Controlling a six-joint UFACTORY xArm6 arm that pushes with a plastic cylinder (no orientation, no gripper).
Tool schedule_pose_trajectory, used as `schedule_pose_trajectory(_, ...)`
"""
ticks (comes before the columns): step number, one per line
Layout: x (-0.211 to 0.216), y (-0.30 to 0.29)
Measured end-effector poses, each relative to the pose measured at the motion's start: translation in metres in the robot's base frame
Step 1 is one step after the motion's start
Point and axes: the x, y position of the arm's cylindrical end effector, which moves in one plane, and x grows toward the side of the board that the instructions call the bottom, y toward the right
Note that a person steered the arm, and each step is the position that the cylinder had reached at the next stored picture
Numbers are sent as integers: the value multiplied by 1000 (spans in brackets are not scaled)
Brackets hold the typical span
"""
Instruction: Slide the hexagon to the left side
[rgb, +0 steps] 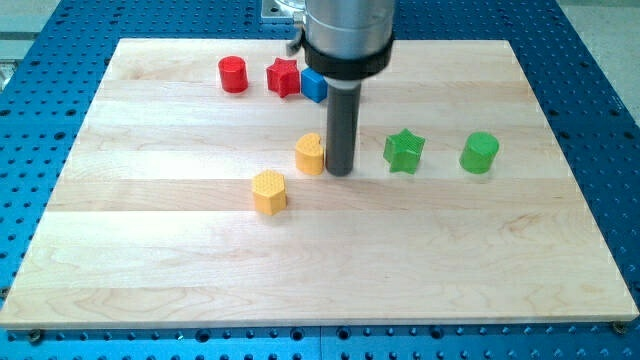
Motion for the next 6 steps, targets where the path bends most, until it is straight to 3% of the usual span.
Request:
schedule_pose_trajectory(1, 35, -3)
schedule_pose_trajectory(3, 38, -134)
schedule_pose_trajectory(4, 22, -156)
schedule_pose_trajectory(6, -90, -127)
